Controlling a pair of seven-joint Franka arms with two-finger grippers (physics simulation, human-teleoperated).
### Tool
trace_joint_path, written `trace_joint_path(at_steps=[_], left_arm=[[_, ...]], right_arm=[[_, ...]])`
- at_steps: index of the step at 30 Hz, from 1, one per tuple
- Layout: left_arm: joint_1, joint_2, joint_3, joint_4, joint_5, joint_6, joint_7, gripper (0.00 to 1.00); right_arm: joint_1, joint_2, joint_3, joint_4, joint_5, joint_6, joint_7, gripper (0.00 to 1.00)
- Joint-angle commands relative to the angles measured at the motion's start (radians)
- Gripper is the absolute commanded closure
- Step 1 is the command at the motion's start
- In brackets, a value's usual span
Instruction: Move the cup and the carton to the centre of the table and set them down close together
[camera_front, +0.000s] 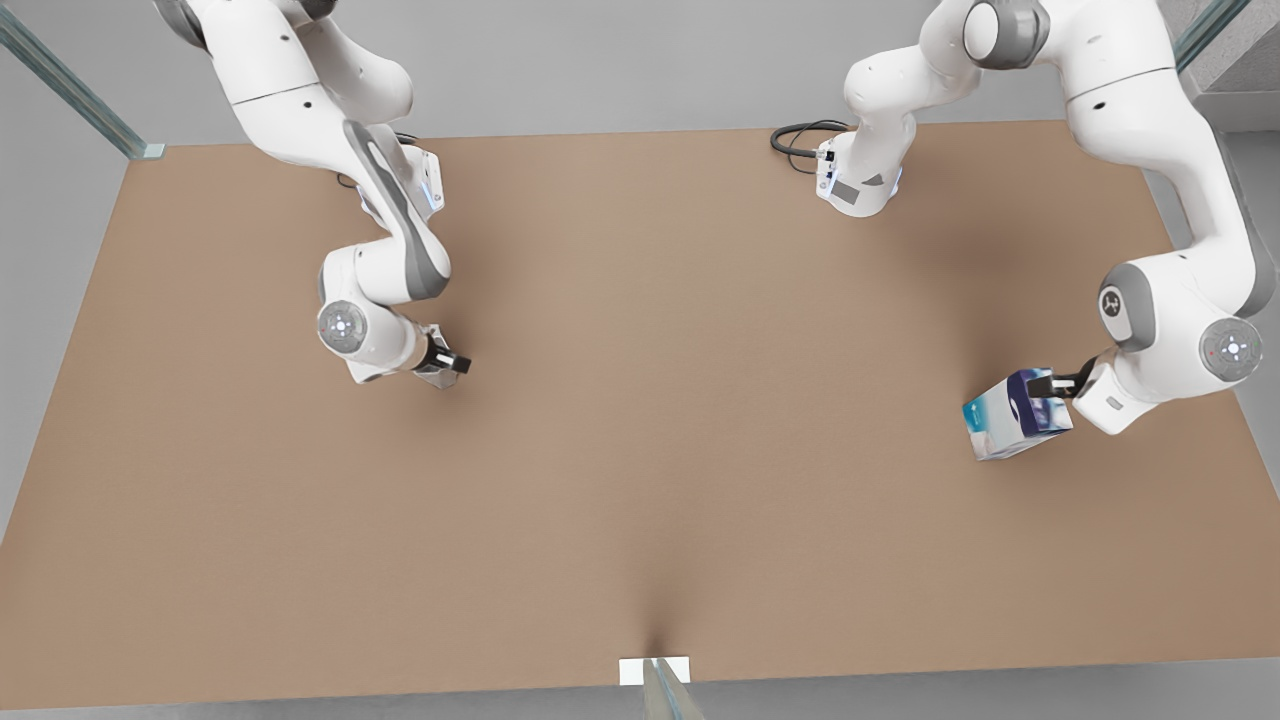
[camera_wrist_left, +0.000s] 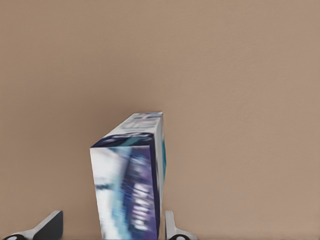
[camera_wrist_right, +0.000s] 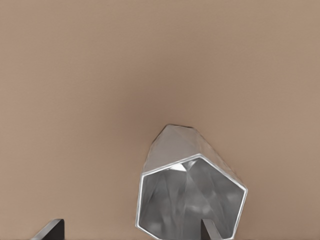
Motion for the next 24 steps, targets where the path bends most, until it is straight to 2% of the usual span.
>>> trace_joint_path(at_steps=[1, 5, 9, 13, 14, 15, 17, 18, 19, 20, 24], left_arm=[[0.003, 0.001, 0.000, -0.012, -0.001, 0.025, 0.005, 0.02], [0.017, 0.025, 0.002, -0.050, 0.007, 0.112, 0.001, 0.03], [0.014, -0.005, -0.002, -0.145, 0.000, 0.111, -0.093, 0.03], [0.009, -0.002, -0.009, -0.148, -0.001, 0.134, -0.108, 0.04], [0.009, 0.001, -0.009, -0.150, -0.001, 0.150, -0.107, 0.04], [0.008, 0.007, -0.009, -0.147, 0.000, 0.158, -0.104, 0.04], [0.008, 0.014, -0.009, -0.148, 0.000, 0.192, -0.097, 0.06], [0.008, 0.019, -0.009, -0.150, -0.001, 0.198, -0.097, 0.13], [0.008, 0.019, -0.009, -0.150, -0.001, 0.198, -0.099, 0.27], [0.008, 0.019, -0.009, -0.151, -0.001, 0.198, -0.101, 0.36], [0.011, 0.016, -0.020, -0.154, -0.001, 0.195, -0.101, 0.38]], right_arm=[[0.001, 0.009, 0.001, 0.002, 0.000, 0.002, 0.000, 0.00], [0.001, 0.042, -0.001, 0.004, 0.000, 0.022, 0.000, 0.00], [-0.002, 0.074, -0.001, 0.005, 0.000, 0.042, -0.002, 0.00], [-0.009, 0.106, -0.001, 0.007, 0.000, 0.054, -0.015, 0.00], [-0.009, 0.108, -0.001, 0.007, 0.000, 0.053, -0.029, 0.33], [-0.012, 0.106, -0.001, 0.007, 0.000, 0.053, -0.034, 0.51], [-0.012, 0.105, -0.001, 0.005, 0.000, 0.042, -0.032, 0.57], [-0.014, 0.105, -0.001, 0.005, 0.000, 0.041, -0.032, 0.61], [-0.014, 0.108, -0.001, 0.007, 0.000, 0.041, -0.034, 0.65], [-0.014, 0.109, -0.001, 0.008, 0.000, 0.041, -0.035, 0.68], [-0.012, 0.120, -0.001, 0.011, 0.000, 0.042, -0.037, 0.71]])
